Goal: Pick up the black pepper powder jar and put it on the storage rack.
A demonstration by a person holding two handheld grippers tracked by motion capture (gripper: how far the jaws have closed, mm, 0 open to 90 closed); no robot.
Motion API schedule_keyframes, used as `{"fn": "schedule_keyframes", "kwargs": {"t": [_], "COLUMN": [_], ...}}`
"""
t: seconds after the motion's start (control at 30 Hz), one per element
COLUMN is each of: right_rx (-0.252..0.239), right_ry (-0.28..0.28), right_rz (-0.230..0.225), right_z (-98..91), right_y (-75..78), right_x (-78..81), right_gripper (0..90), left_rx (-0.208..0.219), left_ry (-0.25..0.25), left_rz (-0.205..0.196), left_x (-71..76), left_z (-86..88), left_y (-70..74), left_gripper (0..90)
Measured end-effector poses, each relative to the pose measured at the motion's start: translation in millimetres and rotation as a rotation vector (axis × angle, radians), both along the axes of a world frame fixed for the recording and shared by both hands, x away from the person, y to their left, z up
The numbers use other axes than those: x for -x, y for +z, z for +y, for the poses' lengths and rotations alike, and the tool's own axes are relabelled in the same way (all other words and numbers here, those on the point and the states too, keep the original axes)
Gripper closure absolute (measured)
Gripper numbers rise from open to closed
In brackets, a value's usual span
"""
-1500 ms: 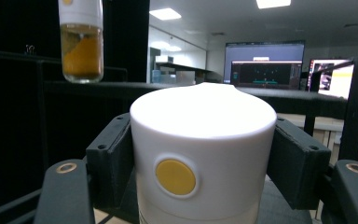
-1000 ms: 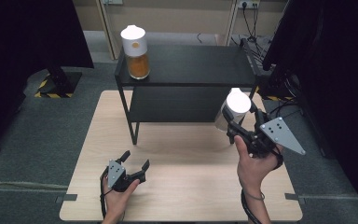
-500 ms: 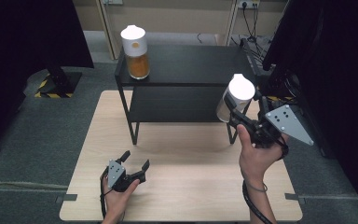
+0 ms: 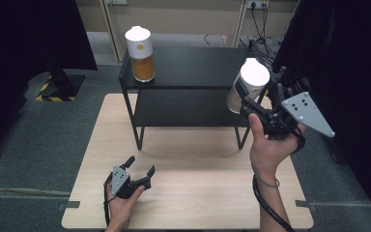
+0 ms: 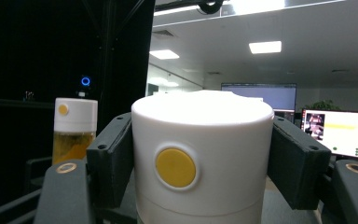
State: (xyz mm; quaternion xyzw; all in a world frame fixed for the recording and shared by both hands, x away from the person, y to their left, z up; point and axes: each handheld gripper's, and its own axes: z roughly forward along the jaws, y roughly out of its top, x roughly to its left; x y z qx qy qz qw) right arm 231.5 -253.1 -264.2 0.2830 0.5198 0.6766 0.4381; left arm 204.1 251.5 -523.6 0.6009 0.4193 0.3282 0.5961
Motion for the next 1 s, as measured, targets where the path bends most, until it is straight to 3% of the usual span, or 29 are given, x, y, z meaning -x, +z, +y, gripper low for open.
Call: {"fn": "schedule_keyframes", "kwargs": {"t": [0.5,1.0], "right_rx": [0.003,-0.009], "right_ry": [-0.007,-0.021], "right_rz": [-0.015,-0.017], "right_z": [5.8,8.5], "right_y": [26.2,39.9], "right_x": [-12.9,-25.1], "right_gripper": [31.1,31.0], "left_rx": [0.001,0.0], "left_ry": [-0.001,-0.002], "left_rz": [0.001,0.002], "left_x": [-0.2,-0.2], "left_z": [0.2,0.3], "left_y": [0.1,0.3], "left_gripper": [12.5,12.4]}}
